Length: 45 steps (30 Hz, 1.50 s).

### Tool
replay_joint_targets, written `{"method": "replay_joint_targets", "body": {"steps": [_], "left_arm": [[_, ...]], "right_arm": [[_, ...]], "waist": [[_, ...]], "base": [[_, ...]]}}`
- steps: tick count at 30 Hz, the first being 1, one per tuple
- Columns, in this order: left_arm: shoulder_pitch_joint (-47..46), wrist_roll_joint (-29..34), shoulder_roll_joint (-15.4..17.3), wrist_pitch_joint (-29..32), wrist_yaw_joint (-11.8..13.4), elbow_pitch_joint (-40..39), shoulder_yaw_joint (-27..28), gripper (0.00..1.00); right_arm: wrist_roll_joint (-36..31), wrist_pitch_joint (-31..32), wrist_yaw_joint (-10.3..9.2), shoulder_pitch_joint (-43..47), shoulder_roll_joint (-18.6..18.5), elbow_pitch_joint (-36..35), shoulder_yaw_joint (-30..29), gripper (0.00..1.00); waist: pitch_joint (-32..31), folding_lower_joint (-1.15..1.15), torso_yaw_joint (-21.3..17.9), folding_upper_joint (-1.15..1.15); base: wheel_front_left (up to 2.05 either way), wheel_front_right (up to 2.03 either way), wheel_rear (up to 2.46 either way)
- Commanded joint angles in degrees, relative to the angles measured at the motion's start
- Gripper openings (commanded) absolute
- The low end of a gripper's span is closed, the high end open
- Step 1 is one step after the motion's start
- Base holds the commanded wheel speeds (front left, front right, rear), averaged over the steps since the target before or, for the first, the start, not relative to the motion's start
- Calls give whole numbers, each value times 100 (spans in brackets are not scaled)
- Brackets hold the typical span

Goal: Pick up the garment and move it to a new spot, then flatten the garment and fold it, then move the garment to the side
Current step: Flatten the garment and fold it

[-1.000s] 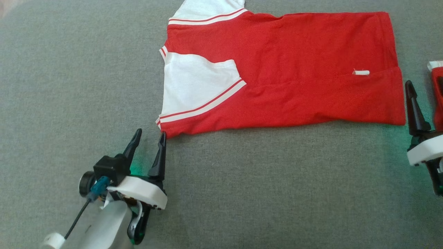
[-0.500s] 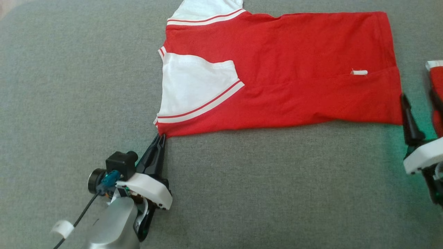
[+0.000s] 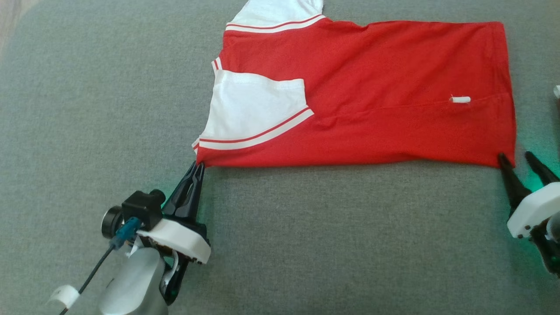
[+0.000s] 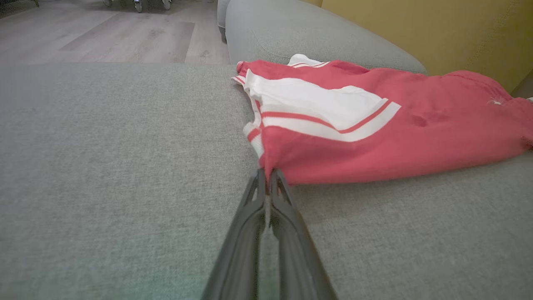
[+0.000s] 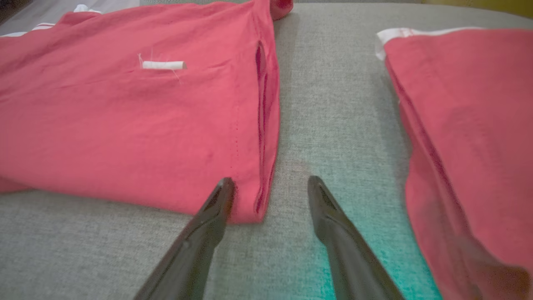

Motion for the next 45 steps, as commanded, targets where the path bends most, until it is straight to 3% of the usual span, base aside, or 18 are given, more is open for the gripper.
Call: {"method": "replay_joint_targets", "body": {"steps": [1, 2, 3, 4, 17, 24, 32, 33, 34, 35, 36, 45], "left_arm": [[-75, 32, 183, -28, 6, -168, 274, 0], [-71, 41, 179, -28, 3, -185, 289, 0], [-67, 48, 173, -28, 0, -199, 303, 0], [-65, 55, 166, -29, -3, -211, 315, 0], [434, 205, 204, -29, -27, -510, 350, 0], [1422, 251, 315, 18, 26, -1053, 222, 0], [2144, 146, 450, 349, 247, -1754, 168, 0], [2143, 140, 452, 390, 253, -1806, 156, 0], [2129, 144, 457, 431, 250, -1857, 135, 29], [2107, 151, 464, 479, 248, -1904, 112, 76], [2078, 163, 474, 539, 262, -1951, 99, 100], [1585, 362, 695, 1341, 564, -2695, 131, 100]], "right_arm": [[29, 36, -4, 80, -219, -139, 74, 60], [75, 141, -4, 91, -255, -160, 99, 49], [123, 245, -4, 100, -291, -194, 139, 14], [187, 342, -4, 108, -324, -231, 180, 0], [796, 907, -4, 691, -864, -867, 285, 0], [880, 1050, -4, 1733, -1013, -1518, -22, 0], [743, 1271, -4, 2825, -750, -2335, -703, 0], [704, 1292, -4, 2858, -709, -2410, -761, 7], [660, 1326, -4, 2875, -670, -2478, -813, 48], [619, 1353, -4, 2872, -621, -2541, -884, 100], [598, 1391, -4, 2855, -569, -2614, -944, 100], [292, 1417, -4, 2554, -302, -3226, -1166, 100]], "waist": [[9, 0, 10, 0], [19, 0, 24, 0], [26, 0, 35, 0], [30, 0, 45, 0], [-398, 0, 27, 0], [-725, 0, -30, 0], [-856, 0, -37, 0], [-849, 0, -47, 0], [-838, 0, -56, 0], [-825, 0, -67, 0], [-803, 0, -81, 0], [-825, 0, -265, 0]], "base": [[0, 0, 0], [0, 0, 0], [0, 0, 0], [0, 0, 0], [0, 0, 0], [0, 0, 0], [0, 0, 0], [0, 0, 0], [0, 0, 0], [0, 0, 0], [0, 0, 0], [0, 0, 0]]}}
